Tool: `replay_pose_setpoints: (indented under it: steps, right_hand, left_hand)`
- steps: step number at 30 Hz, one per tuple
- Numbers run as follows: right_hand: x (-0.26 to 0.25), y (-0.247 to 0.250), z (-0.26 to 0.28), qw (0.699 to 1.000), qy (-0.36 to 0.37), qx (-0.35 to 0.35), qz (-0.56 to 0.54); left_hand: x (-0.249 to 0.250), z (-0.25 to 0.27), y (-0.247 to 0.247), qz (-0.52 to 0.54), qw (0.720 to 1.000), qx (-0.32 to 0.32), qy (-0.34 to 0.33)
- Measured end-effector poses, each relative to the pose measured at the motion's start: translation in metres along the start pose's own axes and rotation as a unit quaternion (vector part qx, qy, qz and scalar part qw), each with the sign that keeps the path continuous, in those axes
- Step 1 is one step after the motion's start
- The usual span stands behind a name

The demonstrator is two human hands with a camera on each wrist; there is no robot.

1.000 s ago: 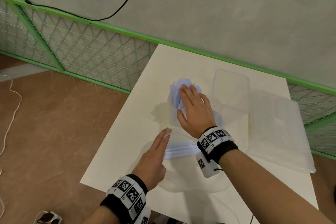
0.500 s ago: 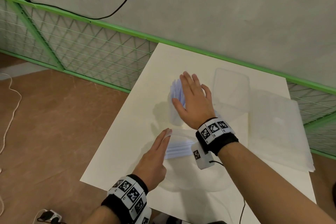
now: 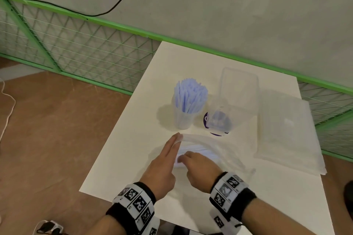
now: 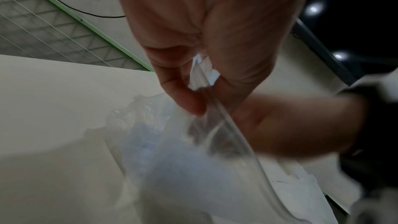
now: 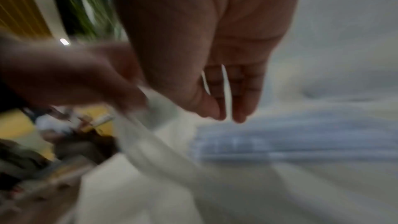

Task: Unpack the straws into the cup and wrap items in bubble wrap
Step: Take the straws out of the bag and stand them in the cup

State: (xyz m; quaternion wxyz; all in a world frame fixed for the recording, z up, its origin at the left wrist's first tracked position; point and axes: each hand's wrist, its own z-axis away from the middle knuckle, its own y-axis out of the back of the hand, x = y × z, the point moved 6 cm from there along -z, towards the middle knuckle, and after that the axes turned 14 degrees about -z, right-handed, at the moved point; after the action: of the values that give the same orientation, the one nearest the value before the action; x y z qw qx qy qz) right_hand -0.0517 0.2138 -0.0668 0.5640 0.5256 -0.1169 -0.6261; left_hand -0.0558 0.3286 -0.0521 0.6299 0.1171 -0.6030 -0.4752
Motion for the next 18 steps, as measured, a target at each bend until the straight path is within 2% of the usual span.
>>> replay_pose_setpoints:
  steps: [2,8,13,18]
  right_hand:
    - [0.02,-0.016,-0.012,0.999,-0.035,-0.006,0.033]
    - [0.033,-0.039,-0.034,0.99,-0.042,0.041,0.13]
    - [0.031,-0.042,-0.04,0.985,-0.049,0.057,0.155]
    - [0.033,-0.042,-0.045,0.983,-0.059,0.046,0.167]
  left_hand:
    - [0.003,-0.002,0.0,-0.004,1.0,0.0,-0.003]
    - [-0.001,0.002,0.004,-0.002,1.0,-0.006,0.015]
    - [-0.003,0.004,0.004,-0.011,1.0,-0.008,0.028]
    - [-0.003,0.004,0.004,-0.013,1.0,0.0,0.021]
